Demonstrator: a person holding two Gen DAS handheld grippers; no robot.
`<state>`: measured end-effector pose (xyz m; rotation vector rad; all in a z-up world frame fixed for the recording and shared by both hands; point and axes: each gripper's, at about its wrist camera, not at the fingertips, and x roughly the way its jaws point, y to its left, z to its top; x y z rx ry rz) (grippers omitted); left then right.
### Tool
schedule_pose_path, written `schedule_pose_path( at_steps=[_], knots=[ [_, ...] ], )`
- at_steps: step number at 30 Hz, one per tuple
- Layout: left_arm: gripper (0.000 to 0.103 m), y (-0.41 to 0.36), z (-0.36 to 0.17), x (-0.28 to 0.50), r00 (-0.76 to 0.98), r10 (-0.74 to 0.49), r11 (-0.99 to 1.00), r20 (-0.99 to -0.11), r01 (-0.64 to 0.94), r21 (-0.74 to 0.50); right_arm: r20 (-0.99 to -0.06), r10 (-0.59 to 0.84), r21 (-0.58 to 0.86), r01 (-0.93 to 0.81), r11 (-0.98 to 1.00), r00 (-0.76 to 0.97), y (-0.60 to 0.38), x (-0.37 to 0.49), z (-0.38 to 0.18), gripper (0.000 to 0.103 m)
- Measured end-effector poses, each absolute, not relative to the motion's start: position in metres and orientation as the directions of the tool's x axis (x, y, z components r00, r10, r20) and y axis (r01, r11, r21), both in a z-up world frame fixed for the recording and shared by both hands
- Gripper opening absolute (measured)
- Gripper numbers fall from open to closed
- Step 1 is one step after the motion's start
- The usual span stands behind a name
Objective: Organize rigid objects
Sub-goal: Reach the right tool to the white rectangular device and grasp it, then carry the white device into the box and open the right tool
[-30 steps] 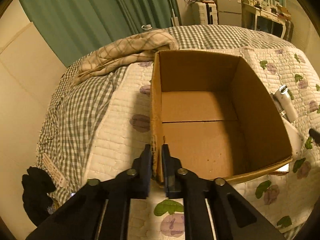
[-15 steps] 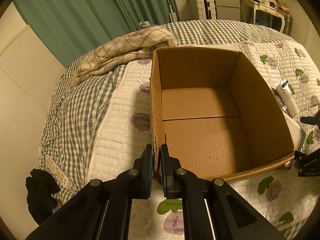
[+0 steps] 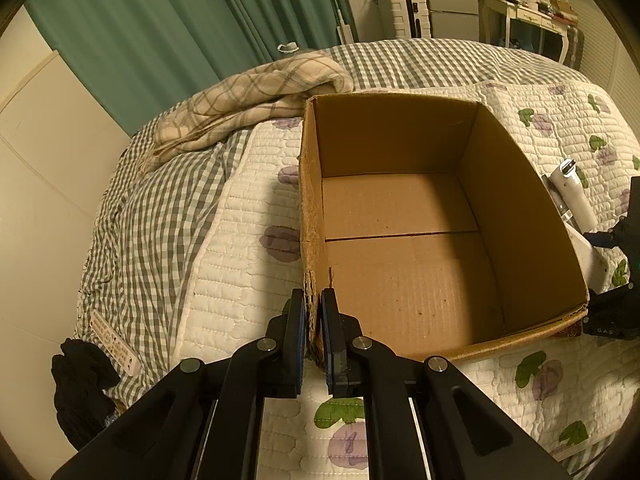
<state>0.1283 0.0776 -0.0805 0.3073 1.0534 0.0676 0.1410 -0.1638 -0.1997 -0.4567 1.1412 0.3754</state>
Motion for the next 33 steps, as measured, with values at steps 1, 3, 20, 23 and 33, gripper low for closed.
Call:
schedule_pose_path(
  at_steps=[1, 3, 20, 23, 33],
  knots=[
    [0.007, 0.078, -0.081, 0.128, 0.497, 0.202, 0.955, -0.844, 0.091, 0.282, -0.923, 0.047, -0.169, -0.511, 0.843, 0.383, -0.162, 0.14, -0.199, 0.066],
    [0.007, 0.078, -0.08, 0.128, 0.496, 0.202, 0.954, -0.844, 0.094, 0.283, -0.92, 0.051, -0.169, -0.509, 0.844, 0.389, -0.162, 0.141, -0.197, 0.066],
    [0.007, 0.079, -0.08, 0.127, 0.493, 0.183, 0.956, -0.851, 0.112, 0.27, -0.761, 0.228, -0.089, -0.445, 0.891, 0.608, -0.16, 0.145, -0.068, 0.065],
    [0.007, 0.079, -0.08, 0.127, 0.493, 0.18, 0.957, -0.851, 0.113, 0.267, -0.728, 0.281, -0.068, -0.474, 0.878, 0.625, -0.135, 0.149, -0.05, 0.065],
    [0.007, 0.084, -0.08, 0.13, 0.488, 0.159, 0.964, -0.858, 0.113, 0.242, -0.738, 0.376, 0.045, -0.515, 0.856, 0.561, -0.059, 0.182, -0.079, 0.065]
  ],
)
